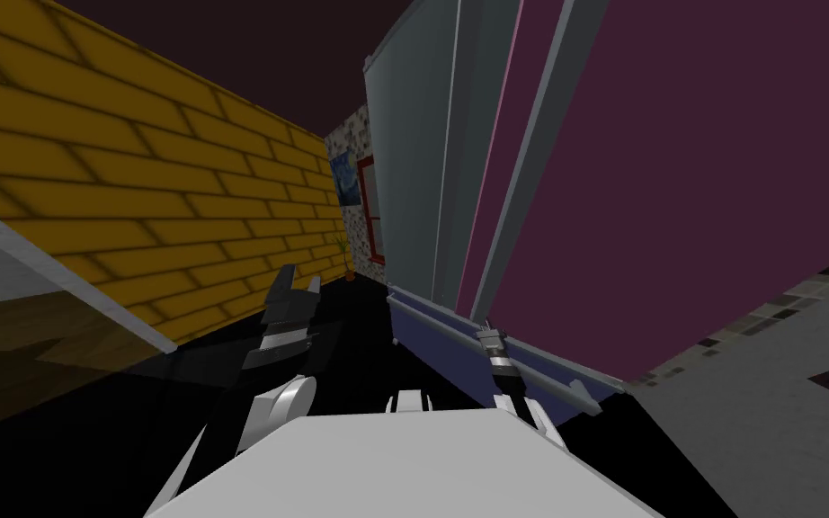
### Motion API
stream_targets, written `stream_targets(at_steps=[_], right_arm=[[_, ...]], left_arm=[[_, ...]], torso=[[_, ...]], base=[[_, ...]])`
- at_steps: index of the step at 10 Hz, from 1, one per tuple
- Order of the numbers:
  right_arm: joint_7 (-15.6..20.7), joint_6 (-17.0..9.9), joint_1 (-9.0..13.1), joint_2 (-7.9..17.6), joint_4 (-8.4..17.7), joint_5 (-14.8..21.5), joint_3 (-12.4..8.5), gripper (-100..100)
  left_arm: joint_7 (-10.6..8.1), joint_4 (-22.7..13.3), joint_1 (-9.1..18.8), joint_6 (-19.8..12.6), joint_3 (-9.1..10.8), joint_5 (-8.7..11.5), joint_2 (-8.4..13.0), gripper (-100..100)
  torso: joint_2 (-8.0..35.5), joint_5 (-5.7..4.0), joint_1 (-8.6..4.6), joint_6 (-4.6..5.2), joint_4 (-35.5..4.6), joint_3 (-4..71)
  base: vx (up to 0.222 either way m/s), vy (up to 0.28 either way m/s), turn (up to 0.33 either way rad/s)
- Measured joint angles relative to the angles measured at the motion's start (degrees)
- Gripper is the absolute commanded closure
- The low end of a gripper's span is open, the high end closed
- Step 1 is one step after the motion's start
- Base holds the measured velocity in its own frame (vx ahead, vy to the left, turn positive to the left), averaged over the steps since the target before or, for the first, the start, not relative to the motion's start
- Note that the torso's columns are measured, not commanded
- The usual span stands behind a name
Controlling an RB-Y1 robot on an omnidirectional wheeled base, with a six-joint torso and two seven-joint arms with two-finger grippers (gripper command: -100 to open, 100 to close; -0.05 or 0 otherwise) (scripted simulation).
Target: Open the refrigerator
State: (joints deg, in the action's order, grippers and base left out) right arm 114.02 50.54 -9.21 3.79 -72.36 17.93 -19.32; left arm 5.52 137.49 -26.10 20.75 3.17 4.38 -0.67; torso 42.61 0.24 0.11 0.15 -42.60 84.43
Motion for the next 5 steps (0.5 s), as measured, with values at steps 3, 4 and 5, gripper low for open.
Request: stream_targets(at_steps=[3, 4, 5], right_arm=[[3.6, -0.9, 1.2, 1.5, 2.2, -4.7, -2.2, 100], [4.6, -1.3, 1.7, 1.6, 2.8, -6.0, -2.6, 100], [4.8, -1.4, 1.7, 1.6, 3.0, -6.1, -2.6, 100]], left_arm=[[0.0, 0.0, 0.0, 0.0, 0.0, 0.0, 0.0, 0], [0.0, 0.0, 0.0, 0.0, 0.0, 0.0, 0.0, 0], [0.0, 0.0, 0.0, 0.0, 0.01, 0.0, 0.0, 0]], torso=[[-0.1, -0.03, 0.14, -0.24, 0.1, 0.0], [-0.1, -0.01, 0.18, -0.12, 0.1, 0.1], [-0.3, -0.03, 0.12, -0.07, 0.2, 0.1]], base=[[-0.108, 0.006, 0.262], [-0.028, 0.003, 0.012], [-0.193, -0.086, 0.088]])
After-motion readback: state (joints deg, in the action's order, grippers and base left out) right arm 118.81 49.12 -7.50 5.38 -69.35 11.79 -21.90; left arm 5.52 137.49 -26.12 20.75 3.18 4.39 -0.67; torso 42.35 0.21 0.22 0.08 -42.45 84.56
